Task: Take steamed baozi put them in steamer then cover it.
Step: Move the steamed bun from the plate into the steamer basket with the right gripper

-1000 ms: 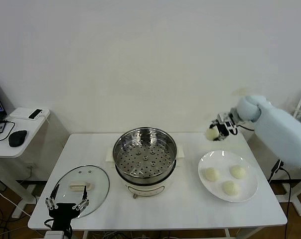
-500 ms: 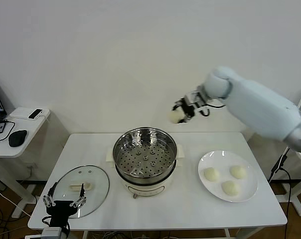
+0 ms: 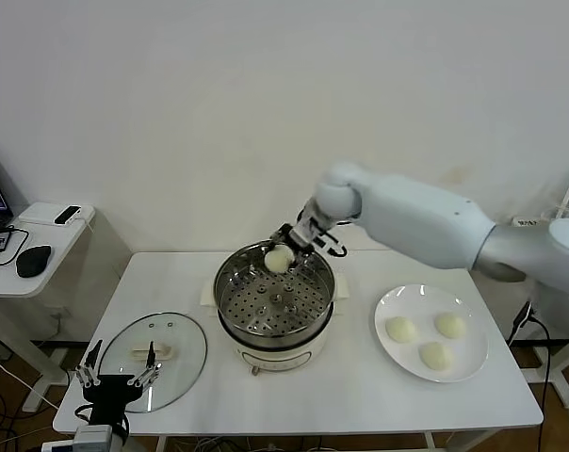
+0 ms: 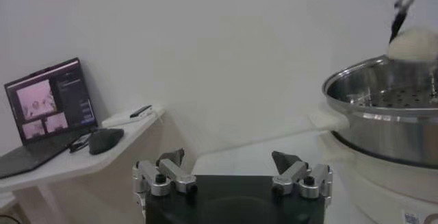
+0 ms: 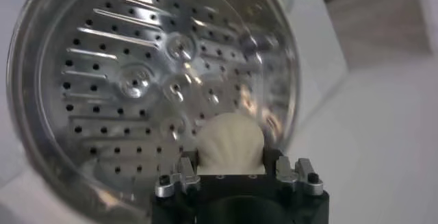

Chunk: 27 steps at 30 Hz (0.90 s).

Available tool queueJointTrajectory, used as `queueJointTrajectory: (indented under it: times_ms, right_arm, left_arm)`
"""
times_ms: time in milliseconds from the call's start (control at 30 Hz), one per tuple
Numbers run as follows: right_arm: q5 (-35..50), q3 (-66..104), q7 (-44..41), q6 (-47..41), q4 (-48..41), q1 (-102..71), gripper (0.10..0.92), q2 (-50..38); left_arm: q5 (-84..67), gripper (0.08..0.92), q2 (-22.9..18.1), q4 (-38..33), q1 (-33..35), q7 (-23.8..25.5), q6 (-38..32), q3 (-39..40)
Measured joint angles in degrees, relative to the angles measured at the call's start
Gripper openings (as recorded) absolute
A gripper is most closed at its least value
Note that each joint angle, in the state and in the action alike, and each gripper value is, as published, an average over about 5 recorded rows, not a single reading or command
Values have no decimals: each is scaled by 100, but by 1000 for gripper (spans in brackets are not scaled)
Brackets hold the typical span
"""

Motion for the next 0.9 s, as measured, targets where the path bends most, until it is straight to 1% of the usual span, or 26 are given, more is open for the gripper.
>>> queueJointTrajectory:
  times_ms: [267, 600, 700, 833, 900]
  right_arm:
    - [-693, 82, 240, 689, -567, -179, 594, 294]
    - [-1126, 185, 431, 1116, -1103, -313, 608, 569]
    - [-1188, 198, 472, 1198, -1240, -347, 662, 636]
    - [-1209, 203, 517, 1275, -1359, -376, 772, 678]
    - [-1195, 206, 530, 1297, -1384, -375, 802, 682]
  left_arm:
    - [-4, 823, 9, -8, 7, 1, -2, -41]
    - [14, 823, 11, 0, -28, 0, -12, -13]
    - [16, 823, 4, 7, -40, 0, -15, -13]
    - [22, 823, -11, -2, -35, -2, -18, -4]
    - [26, 823, -15, -11, -37, -2, -18, -2]
